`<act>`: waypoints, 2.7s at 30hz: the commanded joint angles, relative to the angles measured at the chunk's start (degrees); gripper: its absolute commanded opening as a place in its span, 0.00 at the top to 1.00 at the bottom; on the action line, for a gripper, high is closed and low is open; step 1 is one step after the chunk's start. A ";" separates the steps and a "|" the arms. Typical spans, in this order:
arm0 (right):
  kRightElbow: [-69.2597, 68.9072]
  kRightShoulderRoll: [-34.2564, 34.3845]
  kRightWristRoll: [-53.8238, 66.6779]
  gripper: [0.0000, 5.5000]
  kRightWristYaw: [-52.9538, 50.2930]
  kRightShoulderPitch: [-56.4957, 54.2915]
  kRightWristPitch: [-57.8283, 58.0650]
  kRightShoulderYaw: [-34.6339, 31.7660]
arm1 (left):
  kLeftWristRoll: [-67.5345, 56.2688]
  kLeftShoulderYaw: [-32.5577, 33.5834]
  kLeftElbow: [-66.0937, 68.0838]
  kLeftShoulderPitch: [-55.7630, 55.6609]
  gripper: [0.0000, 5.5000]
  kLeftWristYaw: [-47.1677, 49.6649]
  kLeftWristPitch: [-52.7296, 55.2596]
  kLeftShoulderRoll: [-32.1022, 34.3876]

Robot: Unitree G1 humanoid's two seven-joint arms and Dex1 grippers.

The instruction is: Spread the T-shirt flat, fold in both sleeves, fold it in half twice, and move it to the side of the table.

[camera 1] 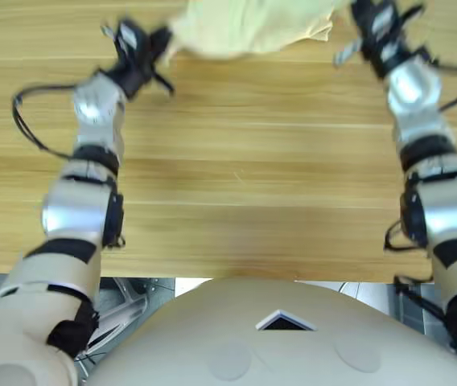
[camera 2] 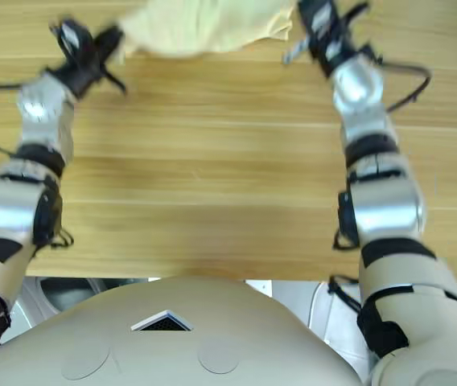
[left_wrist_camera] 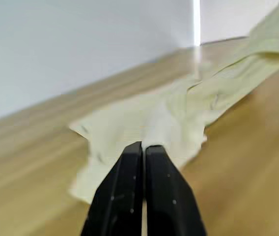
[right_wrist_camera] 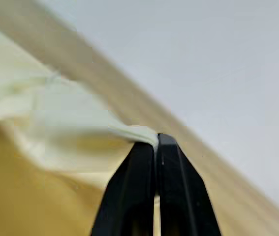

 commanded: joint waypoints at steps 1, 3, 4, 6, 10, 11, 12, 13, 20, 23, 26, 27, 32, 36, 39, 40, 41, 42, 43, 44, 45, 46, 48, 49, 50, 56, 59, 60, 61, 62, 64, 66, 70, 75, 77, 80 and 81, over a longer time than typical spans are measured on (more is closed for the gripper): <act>-30.11 -13.70 8.82 1.00 14.83 30.80 -6.52 6.09 | 1.73 -4.63 -19.81 26.35 1.00 -10.30 -8.79 6.27; -38.42 -15.97 10.86 1.00 15.41 39.16 -3.89 5.40 | 0.52 -4.69 -28.08 35.57 1.00 -9.97 -7.90 8.04; -40.52 -16.41 10.78 1.00 15.57 41.09 -2.42 4.82 | -0.28 -4.10 -31.23 38.90 1.00 -9.39 -7.23 8.97; -40.26 -16.06 10.42 1.00 16.37 41.36 0.29 3.43 | -1.94 -2.44 -36.12 42.55 1.00 -8.33 -5.37 10.36; -31.50 -14.38 -0.22 1.00 14.48 37.27 4.05 2.72 | 0.02 0.44 -38.44 44.16 1.00 -5.48 -2.93 12.09; -28.75 -14.48 -5.15 1.00 12.40 36.45 4.75 3.08 | 0.97 1.05 -37.60 44.07 1.00 -4.81 -2.55 12.27; -26.89 -14.63 -8.60 1.00 10.83 36.13 5.08 3.22 | 1.84 1.53 -36.72 43.91 1.00 -4.21 -2.28 12.44; -26.02 -14.77 -10.27 1.00 9.90 36.29 5.07 3.12 | 2.95 1.87 -36.07 43.85 1.00 -3.53 -2.18 12.67; -33.49 -17.13 2.99 1.00 11.24 42.69 2.79 -3.72 | -11.50 8.29 -41.97 46.77 0.92 -8.20 0.99 13.05; -43.92 -17.75 19.58 1.00 17.17 47.97 2.56 -7.60 | -22.66 11.63 -51.42 50.51 0.83 -13.90 4.54 12.16; -43.76 -15.53 25.23 1.00 21.85 47.52 5.19 -9.41 | -26.99 13.87 -52.58 48.97 0.76 -16.77 8.62 10.21; -44.23 -14.54 26.72 1.00 23.29 47.47 5.84 -9.45 | -27.28 13.89 -53.08 48.37 0.72 -17.37 9.60 9.58; -42.59 -10.96 22.52 1.00 25.78 47.57 6.77 -9.47 | -24.80 14.62 -51.84 47.49 0.59 -19.72 11.48 6.94; -31.34 -12.17 -2.25 1.00 16.14 44.96 6.52 -7.05 | -19.26 15.16 -48.26 47.11 0.49 -18.96 9.60 6.18; -28.29 -11.70 -10.26 1.00 12.03 45.85 5.14 -6.15 | -18.83 15.56 -50.00 46.09 0.41 -19.63 10.25 6.22; -28.21 -11.72 -11.22 1.00 11.18 45.99 4.27 -6.15 | -18.23 15.60 -49.65 45.53 0.37 -19.47 10.21 6.10; -27.99 -12.06 -11.85 0.95 10.49 46.04 3.40 -6.05 | -17.64 15.92 -49.08 44.87 0.34 -19.09 10.02 5.91; -27.86 -12.54 -11.92 0.92 10.08 46.46 2.60 -6.14 | -17.88 16.46 -49.01 44.21 0.30 -18.87 10.34 5.68; -27.55 -13.07 -12.01 0.90 9.63 46.83 2.17 -6.25 | -18.27 17.01 -49.11 43.69 0.27 -18.73 10.70 5.46; -27.16 -13.51 -11.94 0.87 9.15 47.07 1.90 -6.50 | -18.69 17.52 -49.30 43.48 0.24 -18.74 10.96 5.22; -26.92 -14.04 -11.74 0.85 8.66 47.37 1.70 -6.93 | -19.00 17.93 -49.50 43.42 0.21 -18.88 11.25 4.99; -26.91 -14.98 -11.24 0.82 7.99 48.02 1.56 -7.99 | -18.61 18.06 -49.33 43.20 0.17 -18.80 11.27 4.72; -26.68 -17.52 -10.99 0.78 6.39 48.48 1.98 -10.51 | -16.16 17.79 -47.89 42.55 0.12 -18.32 10.28 4.35; -26.63 -18.56 -11.42 0.75 5.76 48.31 2.33 -11.38 | -14.04 17.52 -46.79 41.98 0.09 -17.55 9.43 4.30; -26.83 -19.25 -11.82 0.73 5.36 48.14 2.60 -11.85 | -11.46 17.44 -45.42 40.95 0.06 -16.00 8.32 4.18; -31.87 -21.26 -9.95 0.65 4.18 51.40 3.40 -15.05 | 9.32 14.71 -40.82 31.63 0.02 4.07 4.65 -0.55; -34.19 -23.60 -7.82 0.65 3.97 52.43 4.85 -19.54 | 15.72 10.20 -42.97 30.65 0.02 9.48 6.28 -4.26; -34.60 -23.78 -7.30 0.65 3.85 51.95 5.25 -20.43 | 19.25 8.67 -42.90 30.04 0.02 11.70 6.30 -4.86; -34.71 -23.67 -6.74 0.65 3.88 50.96 5.64 -20.96 | 22.45 7.03 -42.87 29.41 0.02 13.62 6.02 -5.58; -34.10 -23.10 -7.11 0.65 3.14 48.67 6.00 -21.19 | 26.02 4.98 -43.38 28.83 0.02 15.57 6.03 -6.53; -31.05 -20.79 -10.64 0.65 0.04 41.51 7.62 -20.09 | 32.13 1.08 -44.58 28.72 0.02 18.76 5.37 -7.86; -27.91 -18.26 -14.04 0.65 -3.02 35.06 9.05 -18.56 | 33.21 -1.72 -46.95 30.72 0.02 18.85 4.46 -7.68; -21.56 -14.96 -18.87 0.65 -6.69 25.39 9.84 -15.48 | 31.69 -2.61 -55.09 37.57 0.02 17.74 5.06 -3.62; -18.03 -14.06 -21.86 0.65 -8.41 17.83 9.88 -13.14 | 35.58 -1.79 -57.16 44.39 0.02 16.30 6.41 6.58; -16.50 -13.77 -22.89 0.65 -9.39 14.32 10.63 -12.59 | 35.22 -1.24 -58.98 47.50 0.02 15.15 6.18 10.79; -10.95 -12.06 -27.53 0.65 -13.40 7.07 11.75 -9.63 | 30.64 0.09 -61.93 52.50 0.02 13.14 4.63 16.55; -8.41 -11.26 -28.88 0.65 -14.88 4.55 12.03 -8.49 | 30.21 0.72 -61.37 53.29 0.02 13.14 4.36 18.22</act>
